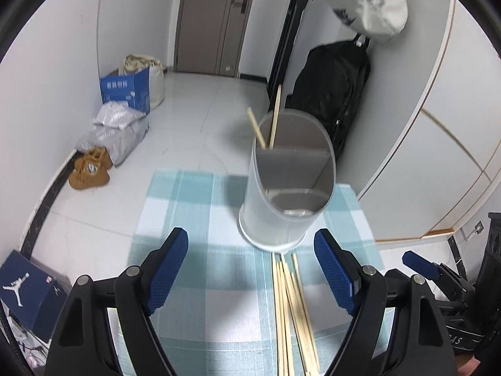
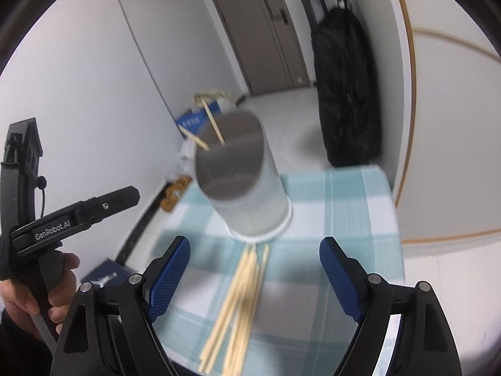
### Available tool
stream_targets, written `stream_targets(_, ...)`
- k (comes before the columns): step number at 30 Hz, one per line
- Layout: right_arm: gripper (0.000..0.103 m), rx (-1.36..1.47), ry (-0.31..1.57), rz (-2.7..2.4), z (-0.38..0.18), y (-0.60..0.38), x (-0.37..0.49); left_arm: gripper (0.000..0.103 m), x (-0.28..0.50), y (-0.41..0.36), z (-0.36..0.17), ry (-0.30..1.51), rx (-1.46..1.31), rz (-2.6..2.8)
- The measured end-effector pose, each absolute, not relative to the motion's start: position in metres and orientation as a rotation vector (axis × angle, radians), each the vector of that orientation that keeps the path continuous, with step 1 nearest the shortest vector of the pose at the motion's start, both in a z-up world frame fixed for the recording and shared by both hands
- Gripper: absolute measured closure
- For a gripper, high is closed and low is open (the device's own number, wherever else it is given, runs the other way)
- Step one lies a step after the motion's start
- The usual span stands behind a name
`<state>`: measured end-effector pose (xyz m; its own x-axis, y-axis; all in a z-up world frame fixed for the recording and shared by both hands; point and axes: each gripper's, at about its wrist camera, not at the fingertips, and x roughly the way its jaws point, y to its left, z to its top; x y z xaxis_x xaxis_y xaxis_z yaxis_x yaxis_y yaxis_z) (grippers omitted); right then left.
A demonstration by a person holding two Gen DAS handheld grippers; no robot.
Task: Organize utensils
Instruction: 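Move both tools back down toward the remaining chopsticks on the cloth, then close the right tool on a bundle of several chopsticks and lift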
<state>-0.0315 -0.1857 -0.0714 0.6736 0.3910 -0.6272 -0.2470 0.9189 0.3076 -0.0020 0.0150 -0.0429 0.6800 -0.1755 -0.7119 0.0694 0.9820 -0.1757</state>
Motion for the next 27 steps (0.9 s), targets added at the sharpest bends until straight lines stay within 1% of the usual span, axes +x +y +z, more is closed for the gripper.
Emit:
stream_targets(2,0.024,0.196,0.798,0.365,-0.085,-0.184,-0.026,0.024,0.001,0.016,-0.056,0.835,-0.143,-0.137)
stream_targets(4,0.038,0.178,0.839,0.364,-0.095,-0.181,-0.022,0.024,0.006,0.019,-0.066,0.868,-0.153,-0.14)
stream_targets(10,0.057,0.119,0.963,0.358,-0.125,-0.164,0.004,0.024,0.021,0.037,-0.094,0.975,-0.254,-0.114)
stream_targets(20,0.074,0.018,1.085,0.347,-0.168,-0.128,0.059,0.024,0.032,0.06,-0.105,1.024,-0.276,-0.07)
stream_targets(21,0.077,0.013,1.094,0.343,-0.172,-0.126,0.063,0.024,0.033,0.06,-0.107,1.031,-0.273,-0.063)
stream_targets(26,0.081,-0.008,1.094,0.314,-0.18,-0.122,0.068,0.024,0.032,0.058,-0.111,1.051,-0.233,-0.061)
stream_targets(27,0.083,-0.017,1.089,0.307,-0.181,-0.12,0.069,0.024,0.031,0.057,-0.111,1.054,-0.218,-0.062)
